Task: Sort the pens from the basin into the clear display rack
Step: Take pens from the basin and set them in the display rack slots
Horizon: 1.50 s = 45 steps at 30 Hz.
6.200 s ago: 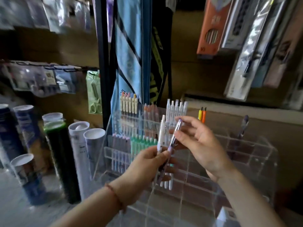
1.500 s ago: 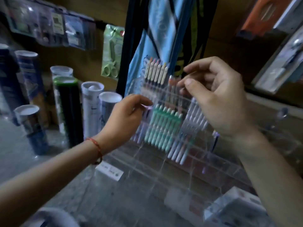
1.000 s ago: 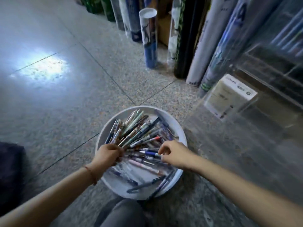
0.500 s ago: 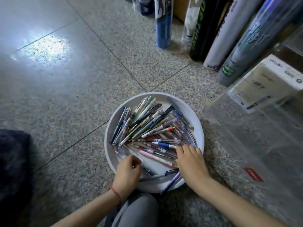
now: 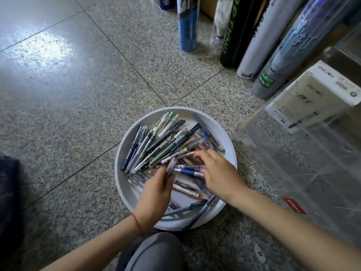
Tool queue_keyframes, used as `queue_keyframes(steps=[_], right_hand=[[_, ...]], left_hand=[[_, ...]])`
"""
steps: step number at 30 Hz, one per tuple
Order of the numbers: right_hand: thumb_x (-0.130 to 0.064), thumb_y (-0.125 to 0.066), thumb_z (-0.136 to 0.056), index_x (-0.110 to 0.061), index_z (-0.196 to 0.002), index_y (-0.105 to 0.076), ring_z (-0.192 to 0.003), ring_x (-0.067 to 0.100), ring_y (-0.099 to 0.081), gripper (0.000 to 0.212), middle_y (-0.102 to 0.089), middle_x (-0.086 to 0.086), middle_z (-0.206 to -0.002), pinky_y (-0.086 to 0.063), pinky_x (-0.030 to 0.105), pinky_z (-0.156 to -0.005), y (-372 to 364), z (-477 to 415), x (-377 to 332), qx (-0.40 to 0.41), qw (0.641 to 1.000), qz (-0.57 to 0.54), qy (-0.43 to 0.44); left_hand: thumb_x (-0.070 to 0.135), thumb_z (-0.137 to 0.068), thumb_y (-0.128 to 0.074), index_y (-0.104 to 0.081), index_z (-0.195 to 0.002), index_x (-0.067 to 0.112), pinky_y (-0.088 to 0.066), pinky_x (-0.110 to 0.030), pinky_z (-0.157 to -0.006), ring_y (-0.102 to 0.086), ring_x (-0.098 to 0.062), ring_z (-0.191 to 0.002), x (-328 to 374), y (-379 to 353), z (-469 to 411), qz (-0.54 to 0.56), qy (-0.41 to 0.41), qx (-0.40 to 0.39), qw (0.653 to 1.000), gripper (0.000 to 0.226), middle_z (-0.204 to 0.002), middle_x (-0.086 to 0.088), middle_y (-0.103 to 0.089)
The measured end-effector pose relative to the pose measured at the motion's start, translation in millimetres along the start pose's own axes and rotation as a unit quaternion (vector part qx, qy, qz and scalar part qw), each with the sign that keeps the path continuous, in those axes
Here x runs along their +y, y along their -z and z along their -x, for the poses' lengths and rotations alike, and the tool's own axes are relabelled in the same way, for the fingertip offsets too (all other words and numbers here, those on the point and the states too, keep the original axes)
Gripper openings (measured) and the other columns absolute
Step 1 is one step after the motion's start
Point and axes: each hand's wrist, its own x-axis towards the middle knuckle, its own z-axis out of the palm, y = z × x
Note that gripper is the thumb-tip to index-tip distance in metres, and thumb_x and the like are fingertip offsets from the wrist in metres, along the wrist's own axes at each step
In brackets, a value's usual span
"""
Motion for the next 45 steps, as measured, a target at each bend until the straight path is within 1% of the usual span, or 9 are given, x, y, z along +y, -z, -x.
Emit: queue_keyframes(steps=[10,15,20,26,31,35,41,43,45], right_hand=[[-0.003,-0.047,-0.091,-0.008,-0.116,-0.046,-0.111,0.027,-0.046,0.025,-0.048,0.011,-0.121,-0.037,0.034,-0.089,-9.6,-12.6,9.0,-0.050,0.956,0.274,0.092],[-0.016,-0.055,-0.092,-0.012,-0.096,-0.057,-0.065,0.006,-0.052,0.006,-0.059,0.000,-0.079,-0.040,0.013,-0.058,44.6,-8.4,-13.2,0.004,0.996,-0.094,-0.011],[-0.012,-0.061,-0.088,-0.007,-0.085,-0.059,-0.053,0.013,-0.057,0.007,-0.062,0.006,-0.066,-0.049,0.024,-0.053,108.3,4.7,-28.1,0.024,0.932,-0.357,-0.052],[-0.032,-0.064,-0.075,-0.016,-0.093,-0.064,-0.067,0.006,-0.059,0.024,-0.067,-0.001,-0.080,-0.050,0.019,-0.060,180.8,46.2,-26.1,0.071,0.936,-0.345,0.019],[-0.009,-0.059,-0.086,-0.011,-0.092,-0.055,-0.072,0.012,-0.065,0.008,-0.068,0.007,-0.083,-0.056,0.026,-0.066,237.7,93.1,-24.1,0.201,0.883,-0.422,0.043],[-0.015,-0.059,-0.079,-0.019,-0.098,-0.055,-0.074,0.015,-0.070,0.020,-0.073,0.004,-0.082,-0.056,0.025,-0.067,310.3,143.3,-8.5,0.380,0.840,-0.375,0.100],[-0.010,-0.060,-0.083,-0.018,-0.107,-0.050,-0.083,0.024,-0.067,0.027,-0.072,0.002,-0.083,-0.058,0.037,-0.079,398.6,265.0,5.6,0.610,0.753,-0.197,0.148],[-0.006,-0.056,-0.085,-0.021,-0.108,-0.049,-0.088,0.023,-0.067,0.029,-0.069,0.002,-0.093,-0.054,0.044,-0.088,403.0,286.6,13.0,0.639,0.754,-0.085,0.124],[-0.001,-0.054,-0.089,-0.028,-0.106,-0.049,-0.090,0.010,-0.067,0.032,-0.064,-0.002,-0.100,-0.055,0.028,-0.083,395.2,290.7,25.3,0.626,0.775,-0.016,0.081]], left_hand=[[0.014,-0.088,-0.058,-0.047,-0.064,0.006,-0.034,-0.034,-0.047,-0.043,-0.021,-0.049,1.1,16.2,-3.1,-0.080,-0.049,0.053,0.994,0.028,-0.052,0.002,-0.041],[0.018,-0.087,-0.059,-0.065,-0.100,0.016,-0.043,-0.016,-0.059,-0.055,-0.002,-0.069,34.1,28.4,-15.3,-0.120,-0.139,0.043,0.982,0.015,-0.088,0.016,-0.060],[0.013,-0.088,-0.058,-0.062,-0.076,0.017,-0.042,-0.023,-0.052,-0.048,-0.001,-0.052,93.6,38.5,-18.0,0.077,-0.091,-0.116,0.986,0.013,-0.054,0.008,-0.058],[0.027,-0.084,-0.050,-0.063,-0.089,0.014,-0.021,-0.010,-0.031,-0.027,0.000,-0.032,169.5,42.6,-6.4,0.254,-0.026,-0.315,0.914,0.019,-0.065,0.002,-0.068],[0.046,-0.077,-0.063,-0.069,-0.089,0.022,-0.033,-0.030,-0.067,-0.044,-0.025,-0.066,252.7,28.3,-27.3,0.201,-0.144,-0.381,0.891,0.027,-0.080,-0.002,-0.073],[0.038,-0.072,-0.054,-0.064,-0.092,0.003,-0.024,-0.013,-0.034,-0.031,-0.007,-0.034,369.5,11.5,-23.8,0.160,-0.270,-0.363,0.877,0.042,-0.070,-0.018,-0.066],[0.020,-0.091,-0.051,-0.065,-0.099,0.010,-0.028,-0.010,-0.033,-0.037,-0.003,-0.031,464.9,-31.3,15.7,0.244,-0.420,-0.264,0.833,0.019,-0.064,0.008,-0.069],[0.015,-0.093,-0.048,-0.063,-0.100,0.009,-0.028,-0.010,-0.032,-0.036,-0.003,-0.030,465.1,-48.7,19.1,0.265,-0.423,-0.238,0.833,0.018,-0.044,0.017,-0.058],[0.015,-0.093,-0.048,-0.064,-0.100,0.014,-0.031,-0.011,-0.033,-0.036,-0.002,-0.032,460.4,-63.4,23.7,0.270,-0.421,-0.232,0.834,0.018,-0.048,0.008,-0.057]])
